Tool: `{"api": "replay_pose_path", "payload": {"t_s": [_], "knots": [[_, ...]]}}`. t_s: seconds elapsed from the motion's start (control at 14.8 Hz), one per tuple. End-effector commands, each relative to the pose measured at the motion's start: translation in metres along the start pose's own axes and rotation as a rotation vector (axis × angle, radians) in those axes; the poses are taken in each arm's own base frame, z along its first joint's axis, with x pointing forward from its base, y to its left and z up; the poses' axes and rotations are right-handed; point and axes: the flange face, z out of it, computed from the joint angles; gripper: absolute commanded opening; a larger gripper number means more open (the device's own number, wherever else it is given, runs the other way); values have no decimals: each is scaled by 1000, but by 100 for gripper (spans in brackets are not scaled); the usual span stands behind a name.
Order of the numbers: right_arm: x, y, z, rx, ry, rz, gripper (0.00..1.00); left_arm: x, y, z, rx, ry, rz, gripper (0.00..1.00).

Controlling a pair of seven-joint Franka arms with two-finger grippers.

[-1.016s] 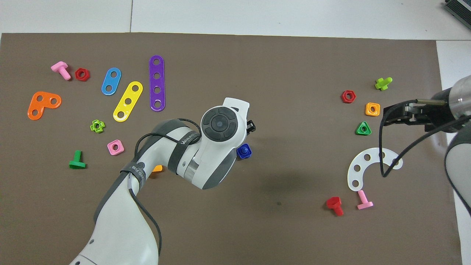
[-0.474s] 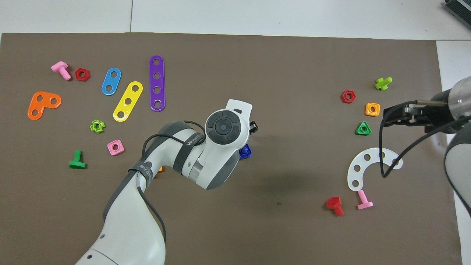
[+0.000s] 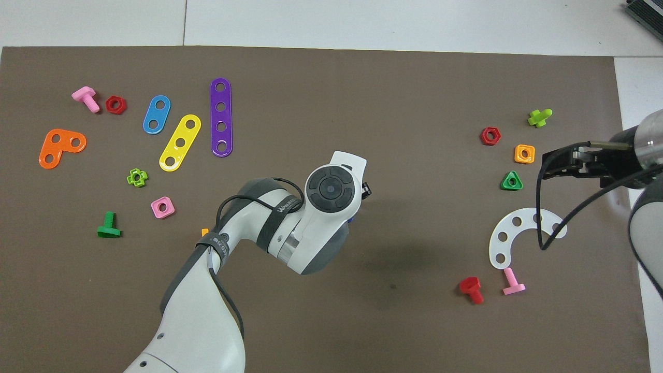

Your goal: Unscrew and place screws in storage area

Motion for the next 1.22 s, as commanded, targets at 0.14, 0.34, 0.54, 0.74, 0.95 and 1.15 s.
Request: {"api": "replay_pose_path", "payload": {"t_s": [0.14, 0.34, 0.54, 0.74, 0.95, 1.15], "knots": [[-10, 4, -1, 5, -2, 9, 100, -2, 0, 1, 19, -13, -6, 41], [-9, 5, -1, 5, -2, 10, 100, -2, 0, 1, 19, -13, -5, 19], [-5, 4, -3, 10, 29, 10, 100, -2, 0, 0, 7, -32, -25, 0], [-3, 2, -4, 14, 45, 7, 100, 5, 8, -16, -60, -113, -120, 0], [-4, -5, 9, 16, 53, 7, 100, 16, 11, -32, 3, -151, -120, 0], [-1, -6, 17, 22, 77, 6, 99, 47, 6, -70, 16, -169, -144, 0]]}}
